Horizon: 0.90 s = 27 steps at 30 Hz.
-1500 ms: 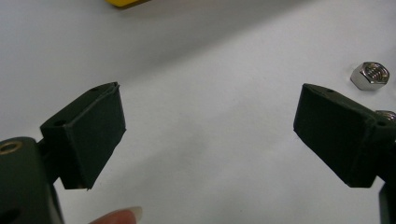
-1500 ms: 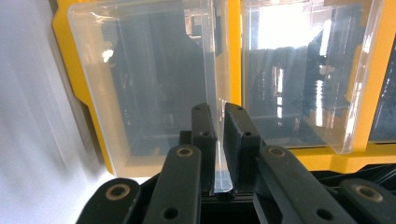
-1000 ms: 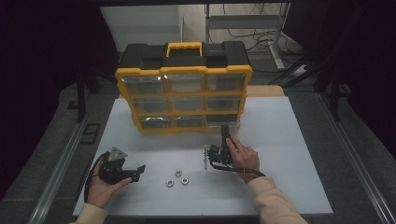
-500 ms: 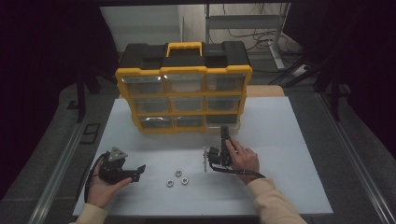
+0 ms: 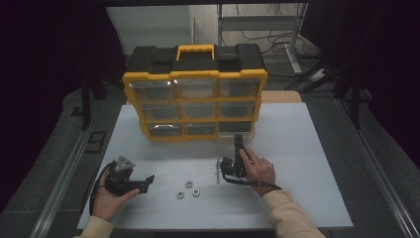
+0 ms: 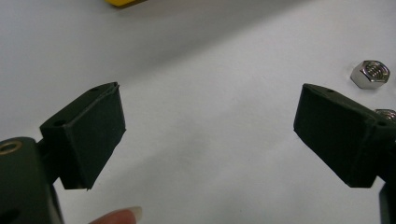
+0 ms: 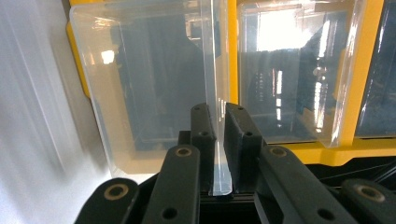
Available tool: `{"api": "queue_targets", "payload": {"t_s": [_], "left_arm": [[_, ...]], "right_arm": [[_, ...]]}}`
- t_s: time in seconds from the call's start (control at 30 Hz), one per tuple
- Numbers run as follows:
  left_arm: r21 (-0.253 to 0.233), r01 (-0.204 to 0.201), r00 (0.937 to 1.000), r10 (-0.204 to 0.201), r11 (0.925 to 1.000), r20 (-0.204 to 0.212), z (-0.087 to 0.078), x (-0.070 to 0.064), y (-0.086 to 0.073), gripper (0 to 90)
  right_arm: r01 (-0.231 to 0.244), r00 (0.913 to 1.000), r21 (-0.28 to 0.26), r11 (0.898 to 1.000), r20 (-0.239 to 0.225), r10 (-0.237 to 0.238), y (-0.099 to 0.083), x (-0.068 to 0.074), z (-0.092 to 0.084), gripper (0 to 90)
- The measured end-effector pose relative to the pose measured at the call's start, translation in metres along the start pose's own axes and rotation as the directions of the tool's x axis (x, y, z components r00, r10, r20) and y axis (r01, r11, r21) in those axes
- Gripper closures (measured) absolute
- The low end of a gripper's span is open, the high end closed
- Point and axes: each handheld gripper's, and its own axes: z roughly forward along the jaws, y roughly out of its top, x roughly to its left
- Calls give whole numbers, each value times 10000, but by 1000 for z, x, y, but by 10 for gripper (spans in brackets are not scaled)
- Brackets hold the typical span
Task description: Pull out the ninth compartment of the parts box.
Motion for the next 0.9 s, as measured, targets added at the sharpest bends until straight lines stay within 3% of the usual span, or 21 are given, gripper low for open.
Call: {"api": "queue_targets", "payload": {"t_s": [0.9], "left_arm": [[6,3,10000,-3,10000,4,0,0,0,95]], "right_arm": [[46,10000,-18,10000,3,-46,0,1,-7,824]]}}
